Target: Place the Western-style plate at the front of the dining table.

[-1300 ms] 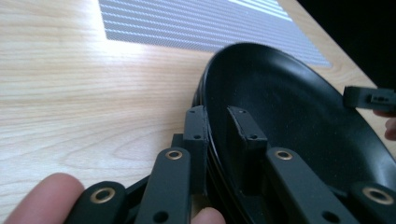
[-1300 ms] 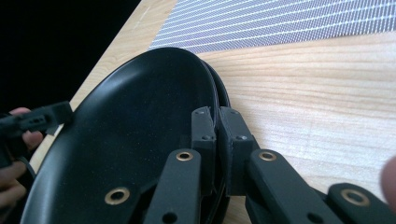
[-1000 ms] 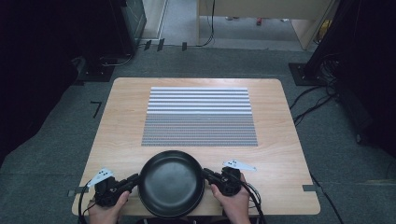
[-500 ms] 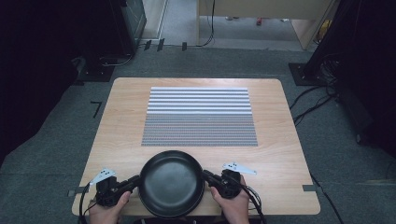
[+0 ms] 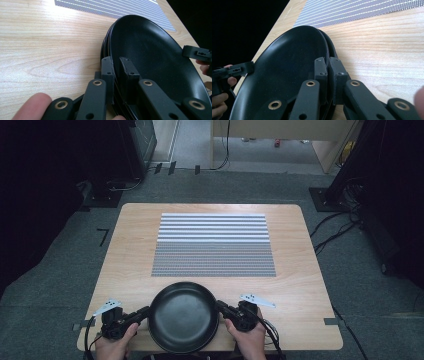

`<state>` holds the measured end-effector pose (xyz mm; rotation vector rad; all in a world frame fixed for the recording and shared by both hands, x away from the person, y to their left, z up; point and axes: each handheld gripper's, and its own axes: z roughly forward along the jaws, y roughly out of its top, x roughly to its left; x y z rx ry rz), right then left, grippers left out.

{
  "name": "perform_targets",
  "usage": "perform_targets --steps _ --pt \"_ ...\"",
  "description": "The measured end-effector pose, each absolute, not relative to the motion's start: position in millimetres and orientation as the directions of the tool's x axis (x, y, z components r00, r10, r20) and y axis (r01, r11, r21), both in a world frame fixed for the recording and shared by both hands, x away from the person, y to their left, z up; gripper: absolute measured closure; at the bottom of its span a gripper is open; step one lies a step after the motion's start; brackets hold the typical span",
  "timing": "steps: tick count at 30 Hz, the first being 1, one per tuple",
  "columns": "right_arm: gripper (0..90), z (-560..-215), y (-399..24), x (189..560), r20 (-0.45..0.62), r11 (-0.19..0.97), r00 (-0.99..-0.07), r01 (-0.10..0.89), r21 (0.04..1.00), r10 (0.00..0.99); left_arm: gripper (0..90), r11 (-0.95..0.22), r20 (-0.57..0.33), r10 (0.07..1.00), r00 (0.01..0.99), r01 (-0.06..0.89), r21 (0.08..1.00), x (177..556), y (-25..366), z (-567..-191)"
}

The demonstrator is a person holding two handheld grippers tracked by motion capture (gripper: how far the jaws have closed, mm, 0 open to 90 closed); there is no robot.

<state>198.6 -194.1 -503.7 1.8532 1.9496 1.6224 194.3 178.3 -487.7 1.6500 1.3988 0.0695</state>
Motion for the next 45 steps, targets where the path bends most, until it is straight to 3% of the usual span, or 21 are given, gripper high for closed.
perform_targets --steps 13,18,22,27,35,45 --pt "85.6 -502.9 -197.5 200.4 0.601 -0.213 -0.315 0.734 0.645 0.735 83.0 0.077 -0.483 0.798 0.361 0.733 0.676 193.0 174.8 -486.8" --pt "85.4 -501.5 -200.6 200.8 0.605 -0.22 -0.31 0.734 0.642 0.733 82.0 0.016 -0.399 0.833 0.383 0.704 0.71 190.3 165.2 -483.8" --pt "84.6 -500.6 -200.7 200.6 0.593 -0.21 -0.316 0.73 0.651 0.74 82.0 0.039 -0.429 0.82 0.379 0.711 0.702 191.4 167.2 -485.5" --pt "78.1 -497.7 -202.4 201.0 0.601 -0.202 -0.323 0.739 0.643 0.732 81.6 -0.022 -0.351 0.846 0.4 0.685 0.728 188.7 158.3 -483.6" --pt "73.9 -496.0 -210.3 198.7 0.635 -0.214 -0.287 0.777 0.592 0.717 74.1 -0.048 -0.375 0.819 0.435 0.702 0.711 190.4 146.1 -491.5" --pt "79.8 -494.2 -210.4 194.7 0.632 -0.223 -0.244 0.794 0.566 0.736 71.7 -0.008 -0.45 0.788 0.419 0.739 0.674 194.2 143.8 -497.1"
